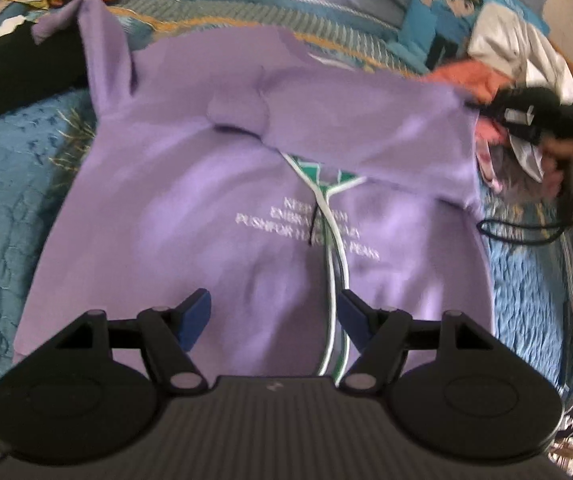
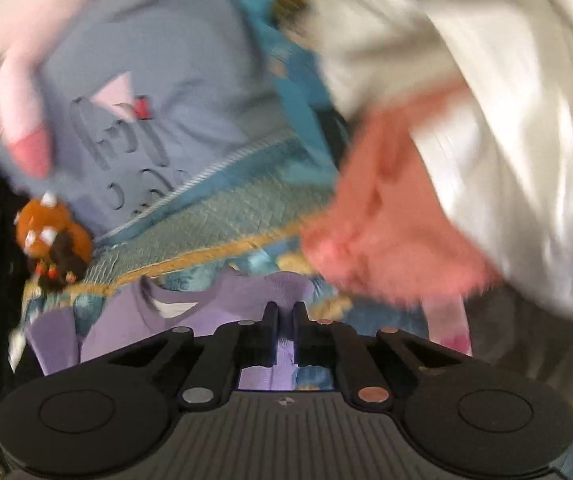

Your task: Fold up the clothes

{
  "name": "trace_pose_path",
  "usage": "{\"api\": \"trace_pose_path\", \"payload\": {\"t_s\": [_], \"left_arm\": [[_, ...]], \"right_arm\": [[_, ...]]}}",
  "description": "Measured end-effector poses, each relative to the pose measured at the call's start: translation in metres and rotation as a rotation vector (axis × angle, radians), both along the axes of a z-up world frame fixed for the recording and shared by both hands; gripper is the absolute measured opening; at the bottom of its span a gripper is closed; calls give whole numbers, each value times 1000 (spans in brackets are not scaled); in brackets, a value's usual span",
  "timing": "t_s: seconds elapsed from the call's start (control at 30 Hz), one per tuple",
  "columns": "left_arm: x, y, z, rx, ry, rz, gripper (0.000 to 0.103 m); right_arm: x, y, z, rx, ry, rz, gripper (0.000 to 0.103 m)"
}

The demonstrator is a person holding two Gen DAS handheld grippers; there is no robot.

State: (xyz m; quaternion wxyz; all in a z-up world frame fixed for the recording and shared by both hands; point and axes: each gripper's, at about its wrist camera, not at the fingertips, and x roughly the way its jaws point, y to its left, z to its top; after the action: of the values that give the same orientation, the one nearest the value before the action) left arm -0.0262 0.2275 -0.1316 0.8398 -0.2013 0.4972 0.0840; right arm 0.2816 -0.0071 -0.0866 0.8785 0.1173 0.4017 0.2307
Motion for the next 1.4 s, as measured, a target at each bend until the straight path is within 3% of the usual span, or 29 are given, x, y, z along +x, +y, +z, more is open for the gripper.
{"api": "trace_pose_path", "payload": {"t_s": [0.07,0.17,0.3,0.43,0.53,0.6,0.67,0.73,0.83,0.97,1.1,1.13,1.23,1.33,1.4], "left_arm": [[0,-2,-2,-7,1,-7,74],[-2,-3,-1,-6,-1,-6,74],[-7,1,2,-7,-10,4,74],[-9,21,8,13,-40,45,74],[-6,59,15,23,-91,128,74],[0,93,18,35,-134,208,86],[15,122,19,106,-159,248,87],[40,148,17,216,-141,267,91],[80,192,6,248,-56,341,92],[114,252,-12,88,-37,452,92],[114,310,-32,-304,-192,611,92],[114,318,-35,-361,-229,637,92],[123,336,-47,-483,-277,663,92],[132,346,-63,-573,-263,717,87],[133,349,-72,-626,-297,762,71]], "right_arm": [[10,8,-5,-124,-4,21,7],[34,3,-34,-129,172,-45,7],[28,-12,-31,2,157,-99,11],[5,-36,-3,-24,11,-220,20],[-14,-38,7,-22,-8,-66,20],[-32,-38,11,-14,0,3,20],[-52,-34,13,4,10,60,20],[-77,-31,12,33,22,124,23],[-115,-11,3,54,45,239,26],[-145,4,-10,136,92,275,26],[-151,-3,-21,264,160,223,26],[-151,-5,-22,280,166,209,26],[-147,-5,-24,291,166,179,26],[-145,-4,-24,290,156,173,26],[-144,-3,-25,293,149,178,26]]}}
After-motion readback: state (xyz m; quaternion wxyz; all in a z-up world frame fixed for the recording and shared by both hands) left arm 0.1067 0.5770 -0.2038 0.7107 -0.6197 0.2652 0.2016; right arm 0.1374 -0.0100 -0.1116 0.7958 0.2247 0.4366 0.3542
